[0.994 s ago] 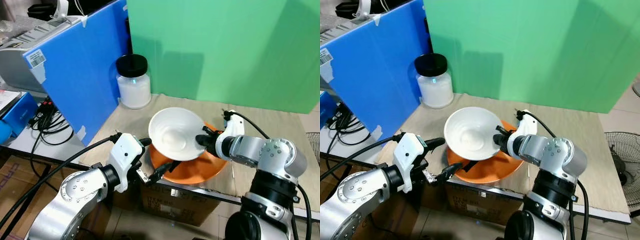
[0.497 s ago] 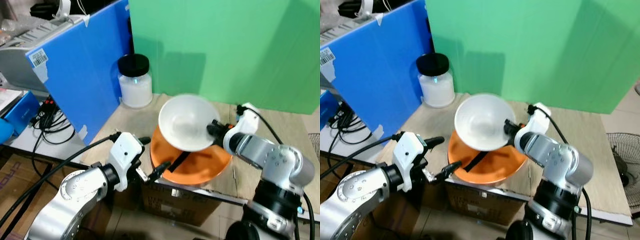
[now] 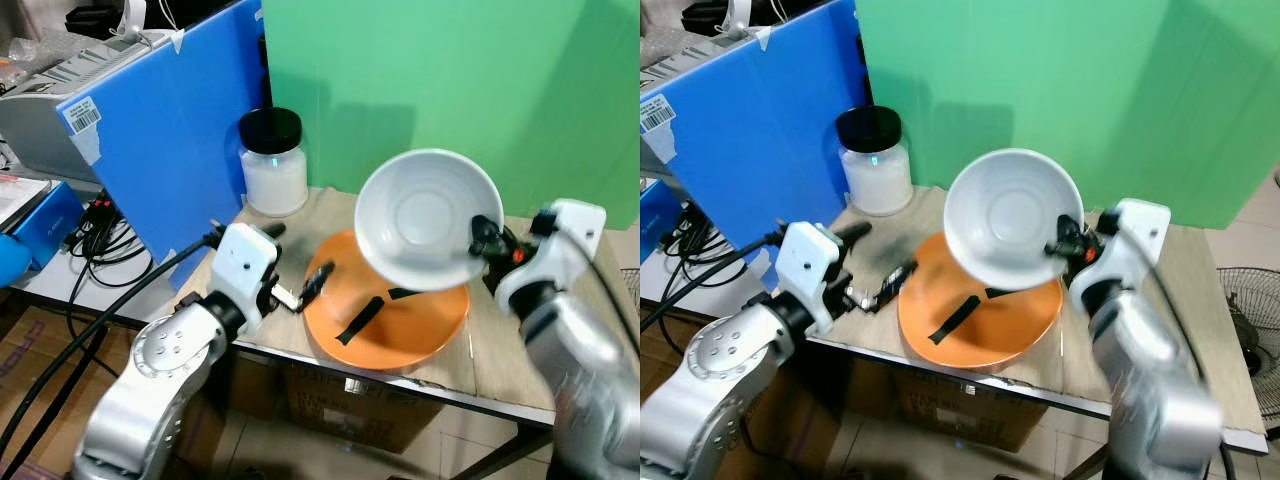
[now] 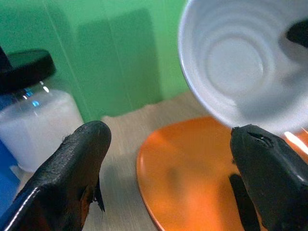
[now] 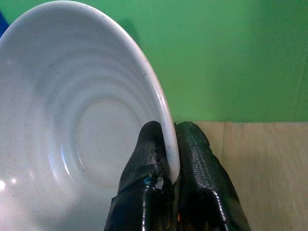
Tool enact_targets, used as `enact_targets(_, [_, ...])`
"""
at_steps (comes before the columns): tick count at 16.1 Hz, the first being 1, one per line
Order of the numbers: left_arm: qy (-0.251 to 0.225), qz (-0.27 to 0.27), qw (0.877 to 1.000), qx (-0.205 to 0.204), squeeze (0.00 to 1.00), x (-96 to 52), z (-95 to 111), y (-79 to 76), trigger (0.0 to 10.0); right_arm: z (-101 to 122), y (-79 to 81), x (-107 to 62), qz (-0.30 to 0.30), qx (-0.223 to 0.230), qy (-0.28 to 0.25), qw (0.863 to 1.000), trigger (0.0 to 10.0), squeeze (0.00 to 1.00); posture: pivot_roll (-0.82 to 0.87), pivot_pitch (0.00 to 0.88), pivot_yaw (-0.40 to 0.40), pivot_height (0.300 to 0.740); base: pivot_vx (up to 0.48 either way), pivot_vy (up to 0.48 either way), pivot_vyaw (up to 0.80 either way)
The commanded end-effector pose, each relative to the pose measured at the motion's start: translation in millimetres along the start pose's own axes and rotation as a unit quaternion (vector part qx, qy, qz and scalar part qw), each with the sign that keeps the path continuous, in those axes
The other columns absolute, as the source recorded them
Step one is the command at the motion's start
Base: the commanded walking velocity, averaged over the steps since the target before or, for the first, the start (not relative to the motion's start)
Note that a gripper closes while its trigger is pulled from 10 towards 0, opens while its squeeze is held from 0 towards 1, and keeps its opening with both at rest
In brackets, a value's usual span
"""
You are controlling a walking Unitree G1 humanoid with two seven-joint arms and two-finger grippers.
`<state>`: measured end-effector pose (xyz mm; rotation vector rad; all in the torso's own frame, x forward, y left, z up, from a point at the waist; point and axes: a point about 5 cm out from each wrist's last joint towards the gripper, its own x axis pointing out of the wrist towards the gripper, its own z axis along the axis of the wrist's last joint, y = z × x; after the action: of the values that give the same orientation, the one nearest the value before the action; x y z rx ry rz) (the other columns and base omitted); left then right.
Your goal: Setting the table
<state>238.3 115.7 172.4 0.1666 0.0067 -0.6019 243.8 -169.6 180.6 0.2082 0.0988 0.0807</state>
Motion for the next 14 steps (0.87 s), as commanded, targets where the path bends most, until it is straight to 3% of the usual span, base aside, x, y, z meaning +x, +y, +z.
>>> enact_targets(1, [-0.007,0.022,1.000,0.008,0.00,1.7,3,4.2,10.0,11,8.4,-3.9,0.007,-0.010,-0.043,0.999,10.0,0.00,0.05,0.012,0.030,0.740,0.000,0.000,-0.80])
enact_targets(6, [-0.005,0.086,0.996,0.007,0.00,-2.8,0,13.5,10.0,9,12.2,-7.8,-0.003,-0.015,-0.070,0.997,10.0,0.00,0.05,0.028,0.029,0.740,0.000,0.000,-0.80])
enact_targets(14, [-0.016,0.103,0.995,0.009,0.00,-0.4,4,17.3,10.0,5,15.4,-14.4,0.003,-0.010,-0.088,0.996,10.0,0.00,0.04,0.023,0.032,0.740,0.000,0.000,-0.80])
